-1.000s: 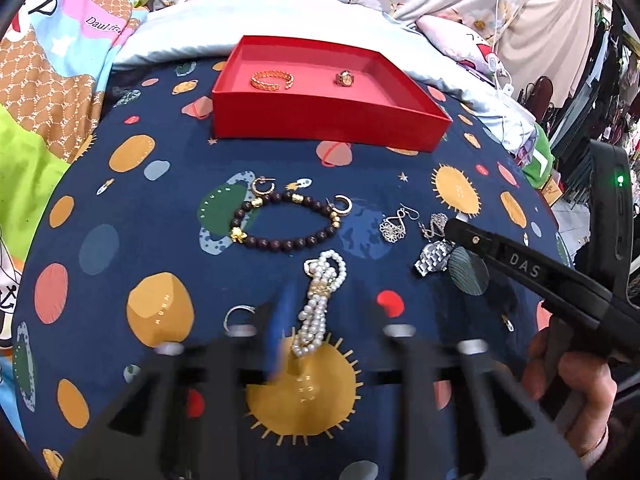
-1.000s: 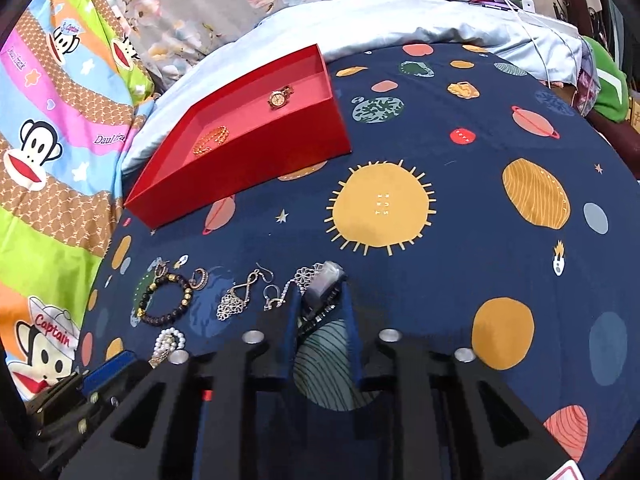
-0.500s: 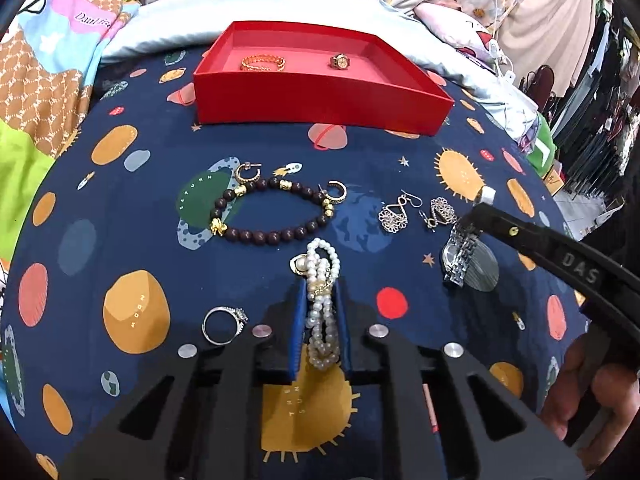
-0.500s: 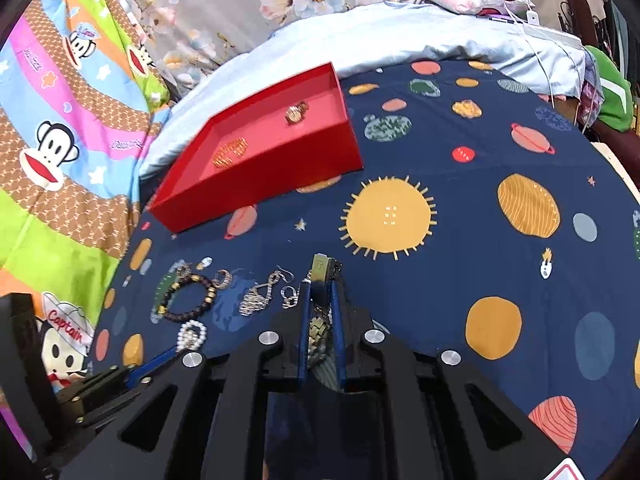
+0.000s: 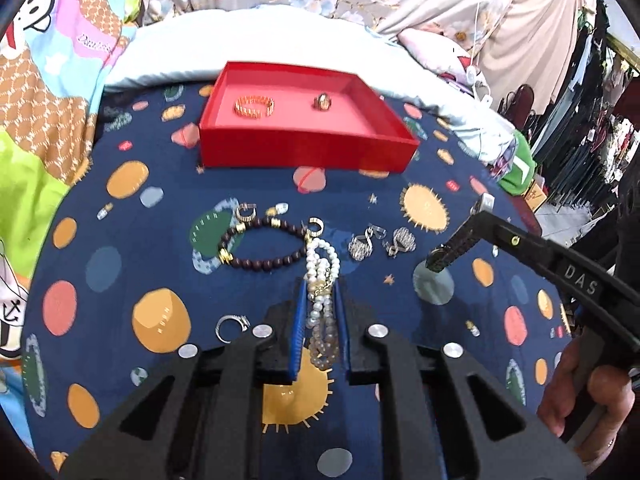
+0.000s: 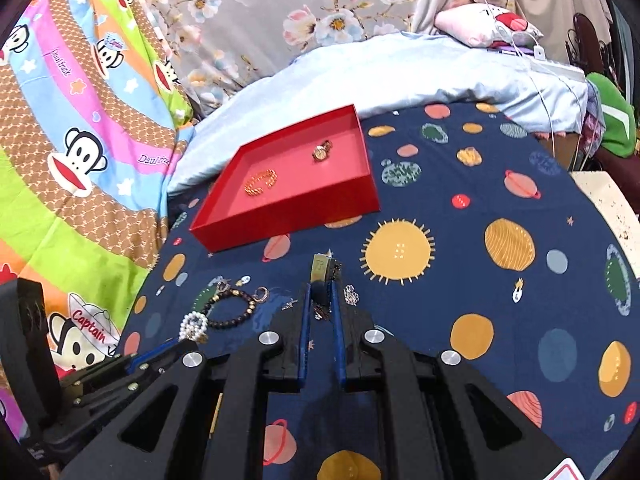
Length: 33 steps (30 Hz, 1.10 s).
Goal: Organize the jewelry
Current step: 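Lower pearl bracelet and watch into red tray and open both tools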
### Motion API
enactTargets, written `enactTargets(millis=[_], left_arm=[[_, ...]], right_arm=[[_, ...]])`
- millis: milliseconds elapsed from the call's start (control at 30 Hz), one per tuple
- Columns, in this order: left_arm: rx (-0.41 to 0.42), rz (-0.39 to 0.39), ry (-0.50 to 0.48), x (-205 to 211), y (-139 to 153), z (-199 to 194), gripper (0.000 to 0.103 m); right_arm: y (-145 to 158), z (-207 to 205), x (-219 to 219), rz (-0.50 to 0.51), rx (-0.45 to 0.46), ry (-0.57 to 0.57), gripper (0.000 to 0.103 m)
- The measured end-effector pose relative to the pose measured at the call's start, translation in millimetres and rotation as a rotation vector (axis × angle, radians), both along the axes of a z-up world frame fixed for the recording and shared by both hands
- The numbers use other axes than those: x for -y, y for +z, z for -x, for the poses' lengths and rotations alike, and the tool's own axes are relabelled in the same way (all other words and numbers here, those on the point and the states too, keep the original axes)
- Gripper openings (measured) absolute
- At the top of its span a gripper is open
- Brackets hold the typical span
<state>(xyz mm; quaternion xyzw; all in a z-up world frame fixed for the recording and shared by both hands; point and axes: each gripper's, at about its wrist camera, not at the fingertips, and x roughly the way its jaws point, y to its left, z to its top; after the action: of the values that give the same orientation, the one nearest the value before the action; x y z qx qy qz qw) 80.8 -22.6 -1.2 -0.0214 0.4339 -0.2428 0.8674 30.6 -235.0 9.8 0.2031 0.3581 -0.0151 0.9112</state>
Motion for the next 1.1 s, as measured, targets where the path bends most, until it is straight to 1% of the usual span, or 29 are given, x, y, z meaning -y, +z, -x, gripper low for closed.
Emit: enactTargets(millis=[200, 333, 433, 500, 567, 667, 767, 900, 967, 1100], left_arm=[[0.059, 0.0, 0.011, -3.9, 29.2, -8.9, 0.013], [0.119, -0.018, 0.023, -1.8, 47.1, -27.9, 0.013], [0.156, -0.024, 0.04, 0.3, 56.7, -45.8, 0.013], [0.175, -0.01, 0.052, 0.7, 64.7, -66.0, 0.013], [0.19, -0.009, 0.057, 4.7, 69.7, -85.3, 0.013], [0.227, -0.027, 0.067, 16.1, 75.3, -113.1, 0.013], [0.246, -0.043, 0.075, 28.3, 73.7, -139.4, 0.013], [0.241, -0.072, 0.084, 43.6, 61.9, -172.7, 0.013], [0.231, -0.081, 0.091, 48.9, 54.9, -187.4, 0.013], [0.209, -0.104, 0.099, 57.8, 38.7, -211.1, 0.013]], right_arm=[[23.5, -4.3, 0.4, 0.017, 0.046, 0.033, 0.009], [39.3, -18.2, 2.8, 0.031, 0.081, 0.054, 0.009], [49.7, -36.5, 7.2, 0.03, 0.103, 0.07, 0.009], [55.0, -52.2, 9.4, 0.035, 0.113, 0.082, 0.009], [59.3, -72.7, 12.1, 0.037, 0.117, 0.094, 0.009], [63.5, -104.0, 15.0, 0.032, 0.12, 0.11, 0.009], [64.1, -135.0, 15.4, 0.045, 0.119, 0.115, 0.009], [62.0, -170.5, 14.1, 0.071, 0.118, 0.12, 0.009], [57.4, -187.0, 15.3, 0.072, 0.11, 0.117, 0.009], [37.7, -215.9, 20.5, 0.075, 0.069, 0.116, 0.009]])
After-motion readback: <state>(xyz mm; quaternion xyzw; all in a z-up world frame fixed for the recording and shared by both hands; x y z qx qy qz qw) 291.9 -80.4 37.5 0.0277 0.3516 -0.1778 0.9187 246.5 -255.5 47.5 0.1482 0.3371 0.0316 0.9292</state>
